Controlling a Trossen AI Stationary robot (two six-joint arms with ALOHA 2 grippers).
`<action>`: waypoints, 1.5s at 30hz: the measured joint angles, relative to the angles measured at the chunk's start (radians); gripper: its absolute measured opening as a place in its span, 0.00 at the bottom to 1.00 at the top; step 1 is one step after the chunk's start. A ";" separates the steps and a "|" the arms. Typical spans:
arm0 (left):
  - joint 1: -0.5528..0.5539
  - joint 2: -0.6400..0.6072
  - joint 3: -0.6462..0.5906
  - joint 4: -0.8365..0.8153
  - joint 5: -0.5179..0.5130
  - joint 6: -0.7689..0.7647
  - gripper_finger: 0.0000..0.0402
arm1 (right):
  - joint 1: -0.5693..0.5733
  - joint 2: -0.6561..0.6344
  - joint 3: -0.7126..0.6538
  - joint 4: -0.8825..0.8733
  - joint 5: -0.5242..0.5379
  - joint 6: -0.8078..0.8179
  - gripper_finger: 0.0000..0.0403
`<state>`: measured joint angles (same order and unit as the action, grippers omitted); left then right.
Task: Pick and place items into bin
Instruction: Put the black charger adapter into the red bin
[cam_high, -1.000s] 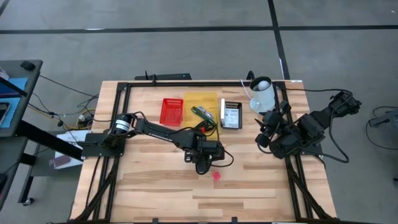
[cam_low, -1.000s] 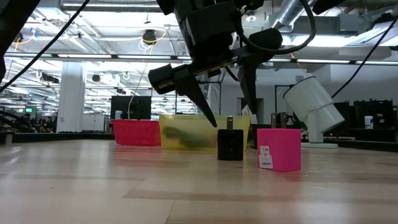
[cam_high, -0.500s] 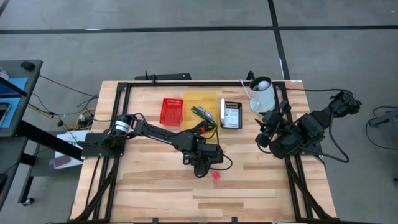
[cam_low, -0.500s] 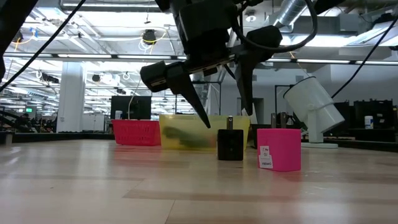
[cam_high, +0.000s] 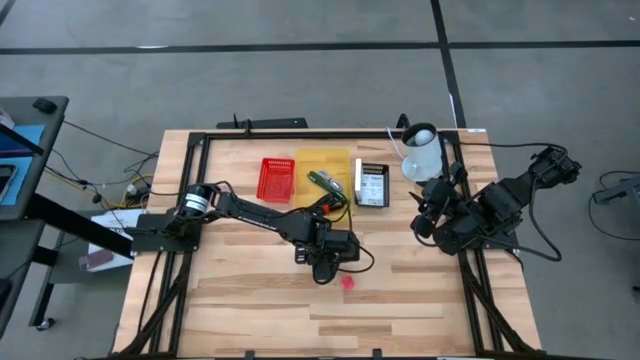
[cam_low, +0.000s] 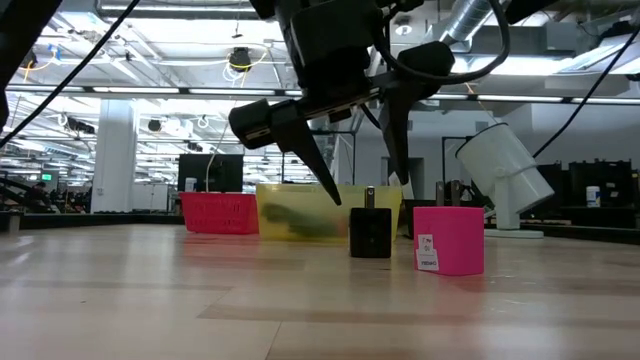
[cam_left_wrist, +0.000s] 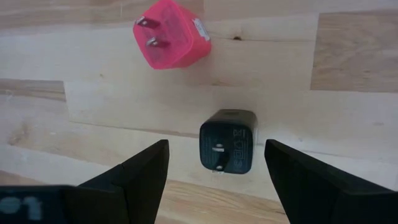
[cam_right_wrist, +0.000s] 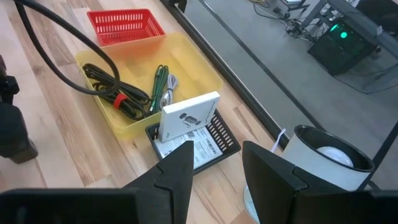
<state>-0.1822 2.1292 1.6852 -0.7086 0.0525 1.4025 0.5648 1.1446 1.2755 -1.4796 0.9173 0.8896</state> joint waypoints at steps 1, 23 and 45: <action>0.002 0.000 0.000 0.002 0.000 0.000 0.64 | 0.000 0.000 0.000 0.000 0.000 0.000 0.33; 0.027 0.066 0.037 -0.004 0.056 -0.001 0.64 | 0.000 0.000 0.000 -0.006 0.000 -0.008 0.33; 0.024 0.064 0.039 -0.027 0.048 -0.011 0.40 | 0.000 0.000 0.000 0.000 0.000 -0.008 0.33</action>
<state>-0.1577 2.1929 1.7241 -0.7356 0.1005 1.3915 0.5648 1.1446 1.2755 -1.4799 0.9176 0.8818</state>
